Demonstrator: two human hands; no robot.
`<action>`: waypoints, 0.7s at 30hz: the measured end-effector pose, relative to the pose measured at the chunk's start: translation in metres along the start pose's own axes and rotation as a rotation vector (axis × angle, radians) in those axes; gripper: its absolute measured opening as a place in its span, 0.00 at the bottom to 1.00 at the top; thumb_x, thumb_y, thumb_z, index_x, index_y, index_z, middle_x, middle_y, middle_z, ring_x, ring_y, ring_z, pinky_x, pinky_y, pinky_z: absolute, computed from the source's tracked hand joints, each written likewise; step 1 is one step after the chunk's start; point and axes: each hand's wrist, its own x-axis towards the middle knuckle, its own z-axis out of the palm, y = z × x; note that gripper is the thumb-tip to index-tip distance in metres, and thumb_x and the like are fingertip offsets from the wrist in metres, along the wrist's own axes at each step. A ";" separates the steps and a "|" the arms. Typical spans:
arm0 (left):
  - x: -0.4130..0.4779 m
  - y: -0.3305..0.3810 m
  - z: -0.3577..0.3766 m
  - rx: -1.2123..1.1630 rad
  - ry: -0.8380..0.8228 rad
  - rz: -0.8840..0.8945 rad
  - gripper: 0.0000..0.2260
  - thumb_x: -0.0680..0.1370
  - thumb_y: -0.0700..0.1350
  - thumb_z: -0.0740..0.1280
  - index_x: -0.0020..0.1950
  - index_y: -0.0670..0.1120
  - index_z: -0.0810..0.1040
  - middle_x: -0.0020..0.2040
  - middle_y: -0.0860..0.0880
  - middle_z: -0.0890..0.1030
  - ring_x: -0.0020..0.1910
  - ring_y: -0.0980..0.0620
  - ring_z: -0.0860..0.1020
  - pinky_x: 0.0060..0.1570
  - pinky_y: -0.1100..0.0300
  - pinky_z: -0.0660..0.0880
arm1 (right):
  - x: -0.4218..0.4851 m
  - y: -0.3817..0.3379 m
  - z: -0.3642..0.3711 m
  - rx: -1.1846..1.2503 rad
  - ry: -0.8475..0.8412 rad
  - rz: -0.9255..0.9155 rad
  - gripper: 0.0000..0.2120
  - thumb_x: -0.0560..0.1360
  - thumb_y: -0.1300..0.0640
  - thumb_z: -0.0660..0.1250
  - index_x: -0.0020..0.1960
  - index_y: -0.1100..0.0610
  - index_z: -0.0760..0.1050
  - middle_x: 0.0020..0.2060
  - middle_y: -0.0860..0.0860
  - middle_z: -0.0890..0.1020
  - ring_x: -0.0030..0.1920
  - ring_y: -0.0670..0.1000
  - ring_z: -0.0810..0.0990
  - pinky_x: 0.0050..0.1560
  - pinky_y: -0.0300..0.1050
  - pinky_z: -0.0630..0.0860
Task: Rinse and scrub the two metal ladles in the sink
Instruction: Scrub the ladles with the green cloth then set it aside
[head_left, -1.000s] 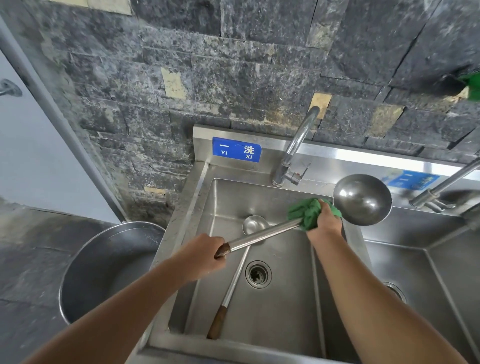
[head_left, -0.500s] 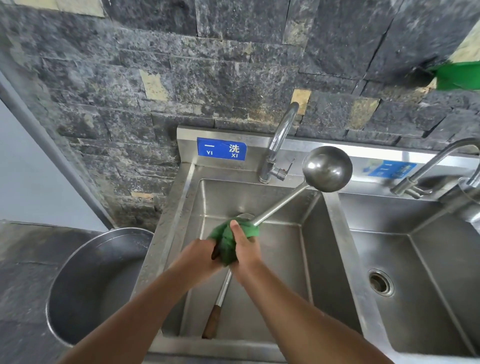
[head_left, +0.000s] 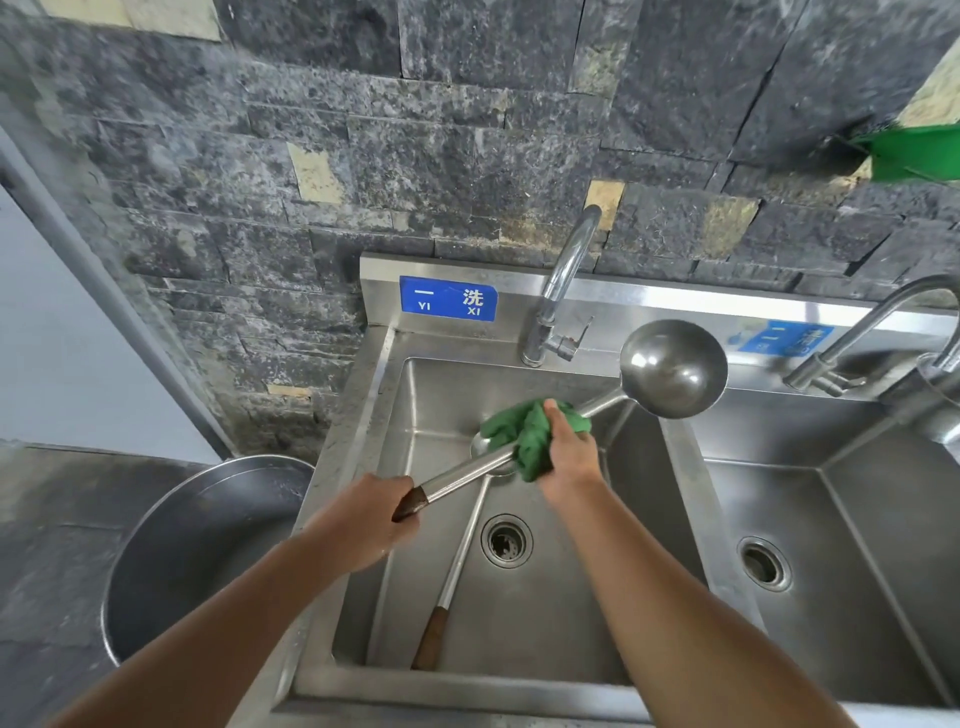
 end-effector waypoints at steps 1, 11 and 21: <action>-0.003 -0.004 -0.002 0.025 0.000 0.008 0.08 0.77 0.52 0.66 0.48 0.48 0.77 0.37 0.49 0.81 0.34 0.53 0.79 0.38 0.54 0.79 | 0.006 -0.006 -0.007 -0.005 0.035 -0.004 0.17 0.76 0.55 0.72 0.60 0.60 0.72 0.50 0.58 0.82 0.47 0.58 0.83 0.50 0.59 0.81; -0.021 -0.006 -0.014 0.135 -0.170 -0.012 0.17 0.78 0.62 0.65 0.44 0.48 0.76 0.33 0.54 0.76 0.28 0.58 0.72 0.32 0.64 0.70 | 0.012 0.003 -0.038 0.071 0.089 0.075 0.10 0.77 0.52 0.71 0.53 0.57 0.74 0.50 0.58 0.82 0.47 0.59 0.83 0.39 0.57 0.82; 0.035 0.073 0.009 -0.179 -0.141 -0.045 0.07 0.82 0.43 0.62 0.51 0.40 0.75 0.35 0.48 0.76 0.29 0.51 0.75 0.27 0.64 0.73 | -0.026 0.062 -0.010 0.064 -0.293 0.215 0.17 0.80 0.55 0.64 0.65 0.64 0.73 0.57 0.65 0.82 0.55 0.62 0.83 0.49 0.55 0.82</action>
